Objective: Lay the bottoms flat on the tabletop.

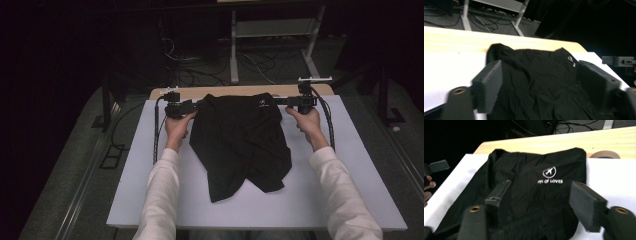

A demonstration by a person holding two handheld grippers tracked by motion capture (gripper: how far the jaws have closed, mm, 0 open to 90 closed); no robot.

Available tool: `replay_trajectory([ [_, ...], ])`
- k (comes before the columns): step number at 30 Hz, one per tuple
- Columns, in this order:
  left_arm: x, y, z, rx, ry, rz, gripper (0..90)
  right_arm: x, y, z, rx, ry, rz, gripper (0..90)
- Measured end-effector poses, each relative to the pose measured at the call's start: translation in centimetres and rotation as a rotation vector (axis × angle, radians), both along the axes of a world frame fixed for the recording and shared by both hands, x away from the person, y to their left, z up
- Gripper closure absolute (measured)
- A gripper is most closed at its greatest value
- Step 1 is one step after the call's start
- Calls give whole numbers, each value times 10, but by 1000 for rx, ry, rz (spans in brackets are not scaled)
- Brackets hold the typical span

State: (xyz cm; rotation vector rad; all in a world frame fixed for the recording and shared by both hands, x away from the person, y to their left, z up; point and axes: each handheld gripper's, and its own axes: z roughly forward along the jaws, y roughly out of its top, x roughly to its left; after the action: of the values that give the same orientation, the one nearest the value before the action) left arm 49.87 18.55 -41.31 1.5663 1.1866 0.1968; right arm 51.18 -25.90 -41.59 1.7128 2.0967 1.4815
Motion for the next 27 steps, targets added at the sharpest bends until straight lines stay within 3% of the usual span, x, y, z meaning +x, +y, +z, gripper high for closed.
replay_trajectory([
  [1, -2, -1, 0, 3, 0, -10, 172, 0, 0, 0, 0, 0, 0, 306],
  [2, -4, -1, 0, 6, -4, -15, 127, -4, -1, 0, 1, 2, 9, 236],
  [5, -8, -3, 2, 12, -7, -32, 41, -10, -2, 0, 1, -1, 25, 141],
  [8, -12, -3, 3, 22, -11, -45, 0, -15, -3, 1, 3, -4, 30, 129],
  [10, -16, -4, 4, 18, -17, -50, 0, -22, -3, 2, -17, -7, 43, 13],
  [15, -30, -6, 4, -40, -30, -70, 0, -40, -5, 0, -16, -30, 61, 4],
  [17, -36, -8, 5, -30, -45, -87, 0, -47, -6, -2, -21, -29, 72, 4],
  [20, -45, -13, 6, 22, -67, -110, 0, -59, -8, -3, -18, -31, 80, 4],
  [22, -51, -14, 7, 25, -70, -123, 0, -66, -9, -6, -21, -33, 87, 4],
  [23, -57, -15, 6, -21, -61, -139, 0, -69, -10, -7, -21, -34, 89, 4],
  [24, -59, -16, 6, -36, -56, -148, 0, -73, -10, -8, -22, -33, 91, 4],
  [27, -65, -19, 6, -43, -56, -166, 0, -80, -11, -12, -27, -29, 93, 4],
])
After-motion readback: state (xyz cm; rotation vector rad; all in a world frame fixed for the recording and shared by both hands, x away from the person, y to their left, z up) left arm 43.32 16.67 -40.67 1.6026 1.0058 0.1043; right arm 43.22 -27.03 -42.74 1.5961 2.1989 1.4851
